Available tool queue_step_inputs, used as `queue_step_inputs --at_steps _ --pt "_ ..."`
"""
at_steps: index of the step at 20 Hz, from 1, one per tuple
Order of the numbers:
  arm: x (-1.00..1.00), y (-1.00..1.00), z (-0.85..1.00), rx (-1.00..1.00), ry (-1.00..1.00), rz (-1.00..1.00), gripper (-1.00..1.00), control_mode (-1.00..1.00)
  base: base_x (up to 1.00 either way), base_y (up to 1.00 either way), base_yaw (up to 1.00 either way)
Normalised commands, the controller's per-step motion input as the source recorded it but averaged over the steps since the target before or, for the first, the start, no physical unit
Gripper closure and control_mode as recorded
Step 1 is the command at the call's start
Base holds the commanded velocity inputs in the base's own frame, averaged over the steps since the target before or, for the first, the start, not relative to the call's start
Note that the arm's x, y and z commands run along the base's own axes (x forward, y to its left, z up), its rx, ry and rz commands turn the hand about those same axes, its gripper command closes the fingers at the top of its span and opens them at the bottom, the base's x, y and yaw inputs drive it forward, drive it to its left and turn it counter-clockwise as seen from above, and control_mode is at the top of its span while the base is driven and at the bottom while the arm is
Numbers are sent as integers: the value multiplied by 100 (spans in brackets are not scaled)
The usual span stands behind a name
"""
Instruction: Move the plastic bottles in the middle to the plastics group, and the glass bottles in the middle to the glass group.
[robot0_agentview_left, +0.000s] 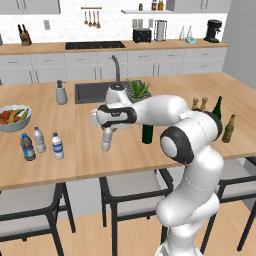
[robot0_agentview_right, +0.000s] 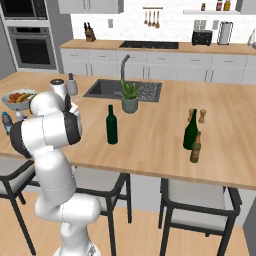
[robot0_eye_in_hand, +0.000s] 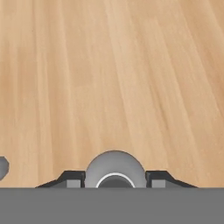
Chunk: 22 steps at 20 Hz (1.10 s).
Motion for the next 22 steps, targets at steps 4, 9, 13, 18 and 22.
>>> queue_step_inputs --at_steps 4,9,13,18,22 --pt "-39 82 0 0 -1 0 100 -100 0 0 0" --pt "-3 82 6 0 0 0 100 -100 0 0 0" --pt "14 76 10 0 0 0 100 -100 0 0 0" --pt "13 52 -1 0 0 0 100 -100 0 0 0" --pt "5 34 -14 0 0 0 100 -100 0 0 0"
